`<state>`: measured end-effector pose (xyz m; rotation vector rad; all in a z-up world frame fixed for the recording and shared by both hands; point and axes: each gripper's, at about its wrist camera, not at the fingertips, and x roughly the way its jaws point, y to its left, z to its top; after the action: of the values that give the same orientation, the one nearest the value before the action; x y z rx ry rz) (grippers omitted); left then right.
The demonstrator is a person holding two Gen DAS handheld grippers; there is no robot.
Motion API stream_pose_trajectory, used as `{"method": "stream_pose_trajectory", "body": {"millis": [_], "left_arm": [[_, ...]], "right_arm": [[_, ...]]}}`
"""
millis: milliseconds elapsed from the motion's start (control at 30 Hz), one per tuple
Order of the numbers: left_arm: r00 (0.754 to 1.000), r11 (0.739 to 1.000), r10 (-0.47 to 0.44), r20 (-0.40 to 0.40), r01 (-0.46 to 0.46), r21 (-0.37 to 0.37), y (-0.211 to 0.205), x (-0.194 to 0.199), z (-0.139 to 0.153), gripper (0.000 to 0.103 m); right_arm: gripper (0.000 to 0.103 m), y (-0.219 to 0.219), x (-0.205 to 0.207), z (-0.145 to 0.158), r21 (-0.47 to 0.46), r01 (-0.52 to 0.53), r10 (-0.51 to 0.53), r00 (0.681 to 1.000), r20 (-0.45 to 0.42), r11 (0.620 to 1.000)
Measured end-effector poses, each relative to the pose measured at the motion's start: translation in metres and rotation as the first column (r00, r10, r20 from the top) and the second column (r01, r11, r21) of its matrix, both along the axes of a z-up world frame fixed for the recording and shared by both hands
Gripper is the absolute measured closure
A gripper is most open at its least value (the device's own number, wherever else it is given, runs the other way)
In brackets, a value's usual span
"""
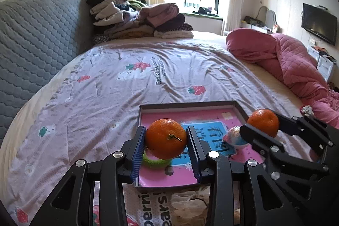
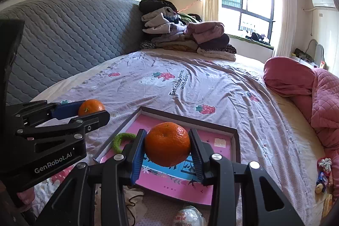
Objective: Organize objects
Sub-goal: 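Lift and carry both oranges over the tray with both tools, then lower the left tool's orange into the green ring while the right tool lowers its orange onto the book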
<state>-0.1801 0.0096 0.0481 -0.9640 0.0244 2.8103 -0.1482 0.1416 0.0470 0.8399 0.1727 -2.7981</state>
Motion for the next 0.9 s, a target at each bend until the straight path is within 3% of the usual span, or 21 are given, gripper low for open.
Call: {"method": "stream_pose_trajectory", "body": {"millis": [267,900], "left_arm": [[0.999,0.999,-0.004,0.049,0.006,-0.037,-0.001,-0.014,-0.028,0.064],[0.988,0.999,-0.007,0.153,0.013,-0.04,-0.005,-0.039,-0.083,0.064]], "right_arm": [[0.062,-0.001,-0.013,-0.022,0.009,0.009,-0.009,0.999,0.046,1.0],[0.062,-0.006,-0.041,-0.085,0.044,-0.005,-0.003,0.983,0.184,0.999]]}}
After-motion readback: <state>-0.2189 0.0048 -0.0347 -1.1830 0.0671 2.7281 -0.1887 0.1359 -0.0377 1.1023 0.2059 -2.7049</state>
